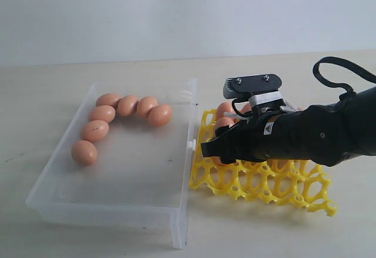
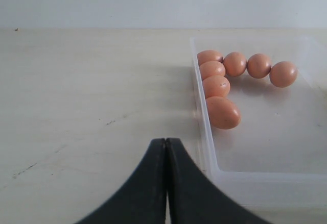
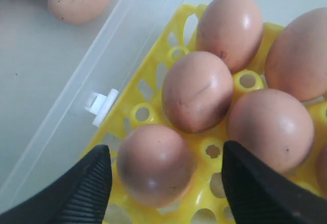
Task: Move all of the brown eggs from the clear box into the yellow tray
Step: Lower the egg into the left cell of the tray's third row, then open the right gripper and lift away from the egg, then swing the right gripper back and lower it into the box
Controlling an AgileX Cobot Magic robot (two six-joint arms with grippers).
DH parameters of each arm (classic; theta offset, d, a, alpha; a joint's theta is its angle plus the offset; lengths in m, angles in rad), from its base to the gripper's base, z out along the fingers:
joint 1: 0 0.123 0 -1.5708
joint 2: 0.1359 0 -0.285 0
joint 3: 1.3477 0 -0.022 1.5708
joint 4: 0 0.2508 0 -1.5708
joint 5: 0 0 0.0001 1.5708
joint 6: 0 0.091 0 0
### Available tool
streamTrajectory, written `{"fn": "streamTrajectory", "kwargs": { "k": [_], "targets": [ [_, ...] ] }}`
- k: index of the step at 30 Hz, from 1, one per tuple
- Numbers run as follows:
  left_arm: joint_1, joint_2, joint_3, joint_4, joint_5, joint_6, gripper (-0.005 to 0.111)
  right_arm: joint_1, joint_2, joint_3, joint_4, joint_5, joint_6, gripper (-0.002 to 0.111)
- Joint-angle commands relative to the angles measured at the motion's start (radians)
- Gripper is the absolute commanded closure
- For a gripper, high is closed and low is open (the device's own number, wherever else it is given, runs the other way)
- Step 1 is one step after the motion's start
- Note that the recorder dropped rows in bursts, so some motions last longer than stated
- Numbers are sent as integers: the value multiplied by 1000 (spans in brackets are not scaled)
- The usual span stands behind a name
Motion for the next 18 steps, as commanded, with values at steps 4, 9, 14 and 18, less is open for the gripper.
{"fn": "streamTrajectory", "kwargs": {
  "k": [4,9,14,18],
  "targets": [
    [1,-6,-4,-2,-4,2,107,0,-47,-4,-2,-25,5,47],
    [1,-6,-4,-2,-4,2,107,38,-137,-31,15,-41,3,48],
    [1,-6,-4,-2,-4,2,107,106,-190,-118,15,0,-2,49],
    [1,-6,-4,-2,-4,2,107,169,-186,-217,15,89,-46,52]
  ]
}}
